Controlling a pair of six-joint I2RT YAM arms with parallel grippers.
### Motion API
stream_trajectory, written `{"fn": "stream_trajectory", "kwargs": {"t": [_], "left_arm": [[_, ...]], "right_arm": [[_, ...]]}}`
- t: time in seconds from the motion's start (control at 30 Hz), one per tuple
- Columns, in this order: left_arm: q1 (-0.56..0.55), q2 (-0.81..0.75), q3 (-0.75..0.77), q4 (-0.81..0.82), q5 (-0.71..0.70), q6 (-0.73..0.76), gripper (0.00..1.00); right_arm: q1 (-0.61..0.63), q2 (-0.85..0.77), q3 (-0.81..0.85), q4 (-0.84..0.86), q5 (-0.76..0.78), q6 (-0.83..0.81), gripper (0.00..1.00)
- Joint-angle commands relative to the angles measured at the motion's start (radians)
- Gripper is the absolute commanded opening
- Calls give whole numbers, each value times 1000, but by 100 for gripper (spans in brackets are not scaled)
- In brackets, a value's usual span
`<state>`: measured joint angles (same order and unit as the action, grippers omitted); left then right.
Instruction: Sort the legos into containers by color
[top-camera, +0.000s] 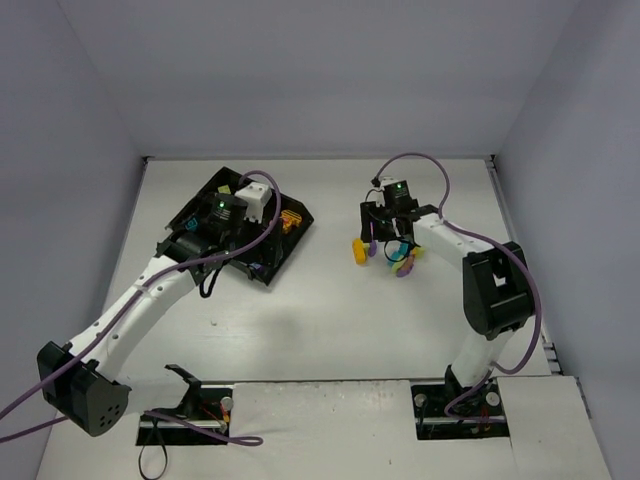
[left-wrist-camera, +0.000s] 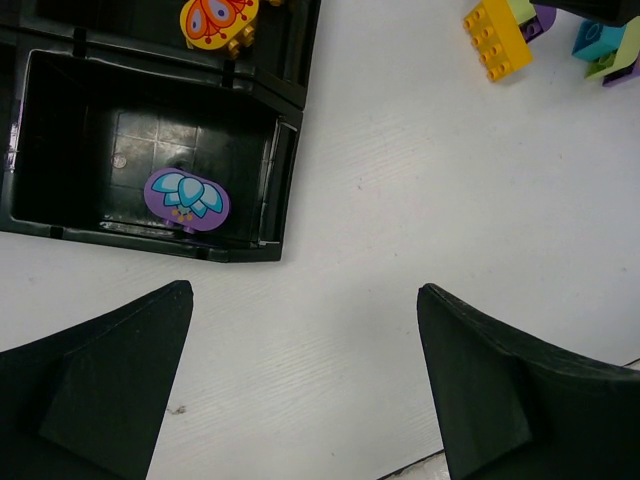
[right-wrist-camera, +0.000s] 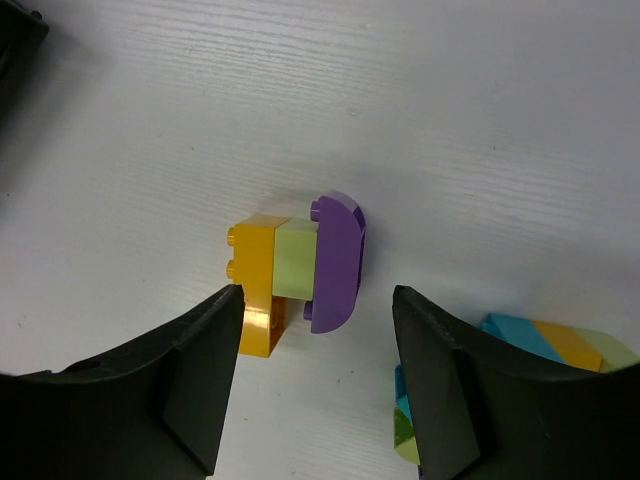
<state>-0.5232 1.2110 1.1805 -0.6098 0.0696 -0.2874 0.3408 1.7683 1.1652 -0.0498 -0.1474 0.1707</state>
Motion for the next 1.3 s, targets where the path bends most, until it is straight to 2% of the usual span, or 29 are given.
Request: {"fn": "stream_trajectory", "kwargs": {"t": [0.0,0.17,0.57,0.9,1.27], "left_arm": [[-8,1,53,64,-14,21,87],[-21,28,62,58,-2,47,87],[-23,64,87,54,-10,77,87],[-23,84,99,55,-7,90,87],[-23,91,102,51,-8,97,87]], "right_arm": [[-3,-7,24,13,-20,-19,57],[-3,5,16,13,-14,-8,56],[-5,25,-13,13,-7,4,42],[-5,17,-52,13,-9,6,41],[-3,86,-7,25,-18,-8,40]]}}
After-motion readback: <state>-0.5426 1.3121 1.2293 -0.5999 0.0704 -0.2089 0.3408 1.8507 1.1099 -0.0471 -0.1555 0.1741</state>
